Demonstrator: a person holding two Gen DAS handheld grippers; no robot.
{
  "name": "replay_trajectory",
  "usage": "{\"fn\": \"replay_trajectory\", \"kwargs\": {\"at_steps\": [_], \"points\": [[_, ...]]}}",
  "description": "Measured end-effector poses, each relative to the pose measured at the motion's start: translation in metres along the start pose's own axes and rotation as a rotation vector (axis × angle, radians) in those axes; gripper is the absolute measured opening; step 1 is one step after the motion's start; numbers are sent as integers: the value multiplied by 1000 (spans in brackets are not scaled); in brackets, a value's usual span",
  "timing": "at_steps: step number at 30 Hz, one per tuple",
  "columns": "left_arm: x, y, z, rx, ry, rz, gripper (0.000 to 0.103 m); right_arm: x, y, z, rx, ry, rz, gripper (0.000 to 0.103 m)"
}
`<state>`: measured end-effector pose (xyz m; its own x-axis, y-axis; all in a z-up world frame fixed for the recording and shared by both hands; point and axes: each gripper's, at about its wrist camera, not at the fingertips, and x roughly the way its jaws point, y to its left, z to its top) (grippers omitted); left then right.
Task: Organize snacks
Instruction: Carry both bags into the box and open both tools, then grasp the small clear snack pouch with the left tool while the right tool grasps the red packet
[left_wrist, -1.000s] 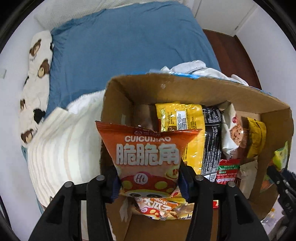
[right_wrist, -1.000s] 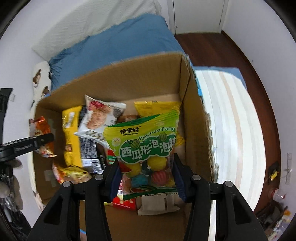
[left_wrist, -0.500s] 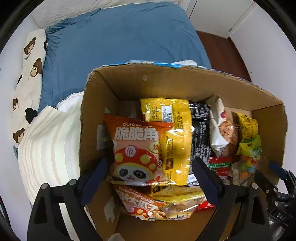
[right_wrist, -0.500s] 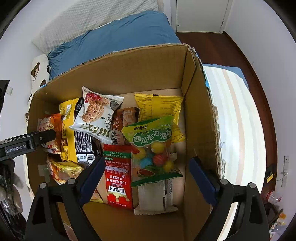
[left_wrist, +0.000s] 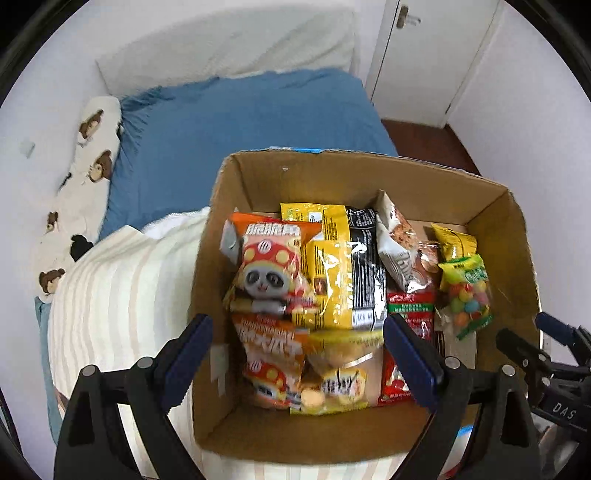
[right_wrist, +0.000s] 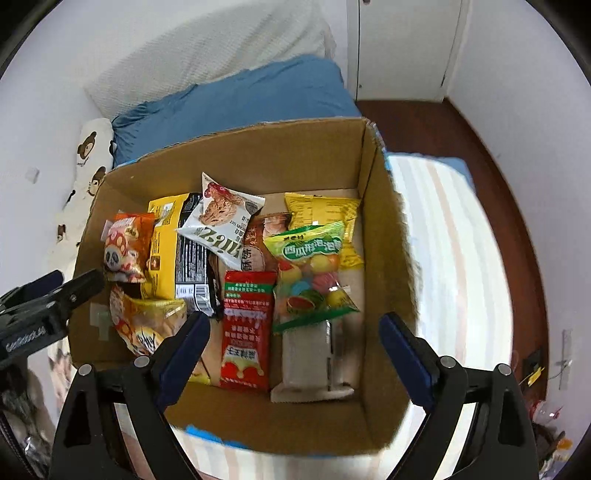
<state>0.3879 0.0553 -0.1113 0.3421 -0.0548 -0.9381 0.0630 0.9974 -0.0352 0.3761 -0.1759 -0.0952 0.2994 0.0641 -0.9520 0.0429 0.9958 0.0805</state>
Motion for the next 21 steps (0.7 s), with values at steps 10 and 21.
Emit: {"fn": "replay_trajectory", "kwargs": {"at_steps": [10, 21], "points": [[-61, -2, -53, -4, -153, 14, 94, -48, 3, -47, -15, -119, -4, 95], [-116, -7, -89, 10, -265, 3, 94, -117, 12, -88, -52, -255, 11, 95]]}}
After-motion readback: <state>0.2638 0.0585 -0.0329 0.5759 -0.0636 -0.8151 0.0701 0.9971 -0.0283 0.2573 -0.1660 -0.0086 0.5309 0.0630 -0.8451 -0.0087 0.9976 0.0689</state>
